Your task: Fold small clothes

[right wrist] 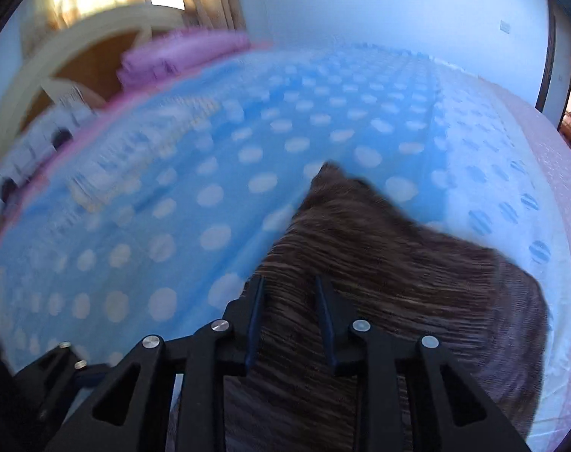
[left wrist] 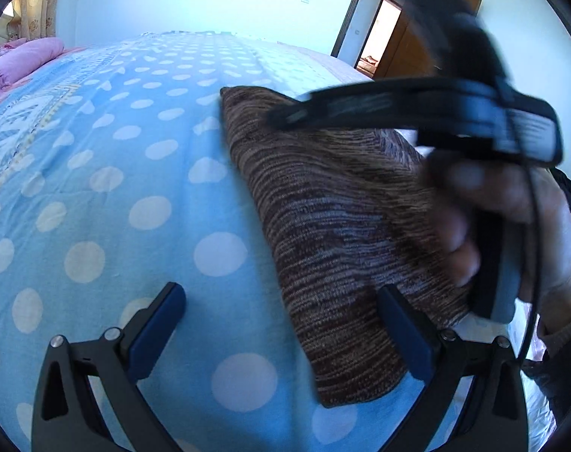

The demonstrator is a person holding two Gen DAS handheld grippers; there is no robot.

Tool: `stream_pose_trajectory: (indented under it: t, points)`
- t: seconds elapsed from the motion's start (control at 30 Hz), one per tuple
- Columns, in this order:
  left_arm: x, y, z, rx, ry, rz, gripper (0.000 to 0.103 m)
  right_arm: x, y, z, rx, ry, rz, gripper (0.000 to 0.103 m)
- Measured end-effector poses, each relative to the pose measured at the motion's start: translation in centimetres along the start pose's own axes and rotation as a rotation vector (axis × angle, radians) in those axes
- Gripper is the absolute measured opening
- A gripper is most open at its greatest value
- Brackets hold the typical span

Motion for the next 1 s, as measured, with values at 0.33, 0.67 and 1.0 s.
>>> stream_pose_trajectory:
  t: [0.33, 0.67, 1.0]
  points:
    - [-0.3, -0.4, -0.5, 0.028, -0.058, 0.059, 0.103, -11.4, 2.4, -2.5, -0.016, -0.343, -0.133, 0.029]
    - [1.2, 0.7, 0.9, -0.041, 0.124, -0.046, 0.103, -16.4, 8.0, -3.1, -0.187, -0.427, -0.119, 0.071]
    - [-1.4, -1.7, 0.8, 0.035, -0.012, -0.016, 0.100, -16.2, 5.3, -5.3, -0.115, -0.510, 0.043, 0.069]
Point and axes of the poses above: each gripper's, at about its wrist camera, not at the fingertips, and y roughly against the way its jaws point, x to its left, z to its top, the point moved 10 cm from there along -y, roughly the way its jaws point, and after that the axes turned 9 degrees about -x, right-handed, at the moved point
